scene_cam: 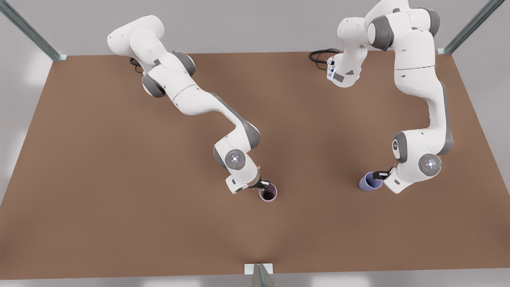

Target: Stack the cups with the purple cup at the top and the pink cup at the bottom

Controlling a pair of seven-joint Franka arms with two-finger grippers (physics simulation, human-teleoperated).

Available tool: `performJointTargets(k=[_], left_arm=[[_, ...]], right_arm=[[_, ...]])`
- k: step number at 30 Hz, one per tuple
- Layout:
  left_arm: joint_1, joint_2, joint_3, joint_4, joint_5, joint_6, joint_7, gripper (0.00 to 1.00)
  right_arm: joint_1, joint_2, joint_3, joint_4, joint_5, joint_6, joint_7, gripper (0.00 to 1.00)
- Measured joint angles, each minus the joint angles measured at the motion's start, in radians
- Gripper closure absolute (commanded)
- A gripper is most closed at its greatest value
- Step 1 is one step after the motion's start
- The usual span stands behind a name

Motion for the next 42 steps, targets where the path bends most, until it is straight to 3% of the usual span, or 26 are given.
performJointTargets(k=[2,4,5,6,8,10,12,13,16,17,19,21,24,31,36,42], left_arm=[[0.001,0.010,-0.007,-0.001,-0.001,0.005,0.000,0.00],[0.001,0.016,-0.009,0.000,-0.002,0.010,-0.001,0.00],[0.002,0.021,-0.009,0.000,-0.008,0.013,-0.001,0.00],[0.003,0.026,-0.011,0.000,-0.016,0.015,-0.001,0.00],[0.006,0.031,-0.022,-0.001,-0.030,0.018,-0.001,0.00],[0.008,0.032,-0.028,-0.001,-0.054,0.020,-0.001,0.00],[0.009,0.032,-0.030,-0.001,-0.067,0.021,-0.001,0.40],[0.009,0.032,-0.030,0.000,-0.071,0.021,-0.002,0.45],[0.011,0.031,-0.031,0.000,-0.073,0.020,-0.006,0.54],[0.011,0.030,-0.031,-0.001,-0.077,0.019,-0.006,0.54],[0.011,0.032,-0.031,-0.001,-0.081,0.019,-0.005,0.57],[0.011,0.036,-0.031,-0.002,-0.083,0.020,-0.005,0.57],[0.011,0.042,-0.031,-0.002,-0.083,0.020,-0.006,0.78],[0.007,0.013,-0.073,0.025,-0.081,0.008,-0.028,0.79],[-0.074,0.014,-0.187,0.191,-0.074,-0.072,-0.131,0.79],[-0.256,0.066,-0.207,0.407,-0.076,-0.245,-0.317,0.79]], right_arm=[[0.000,0.000,0.001,0.000,-0.001,-0.001,0.037,0.24],[0.001,-0.001,0.001,0.000,-0.002,-0.001,0.070,0.22],[0.001,-0.002,0.000,0.000,-0.003,-0.002,0.085,0.14],[0.002,-0.004,0.000,0.000,-0.007,-0.003,0.100,0.00],[0.002,-0.021,0.005,-0.001,-0.013,-0.012,0.126,0.00],[-0.021,-0.129,0.003,-0.040,-0.019,-0.039,0.140,0.00],[-0.163,-0.309,-0.006,-0.098,-0.026,-0.125,0.117,0.00],[-0.255,-0.404,-0.008,-0.109,-0.029,-0.196,0.094,0.00],[-0.486,-0.634,-0.012,-0.128,-0.038,-0.468,-0.004,0.00],[-0.533,-0.698,-0.012,-0.187,-0.055,-0.538,-0.042,0.00],[-0.608,-0.827,-0.012,-0.461,-0.076,-0.566,-0.129,0.00],[-0.631,-0.869,-0.008,-0.555,-0.089,-0.570,-0.208,0.00],[-0.629,-0.892,0.007,-0.585,-0.102,-0.570,-0.342,0.00],[-0.620,-1.111,0.008,-0.934,-0.137,-0.397,-0.764,0.00],[-0.615,-1.123,0.012,-0.906,-0.112,-0.382,-0.941,0.00],[-0.616,-1.081,0.030,-0.852,-0.101,-0.439,-0.906,0.00]])
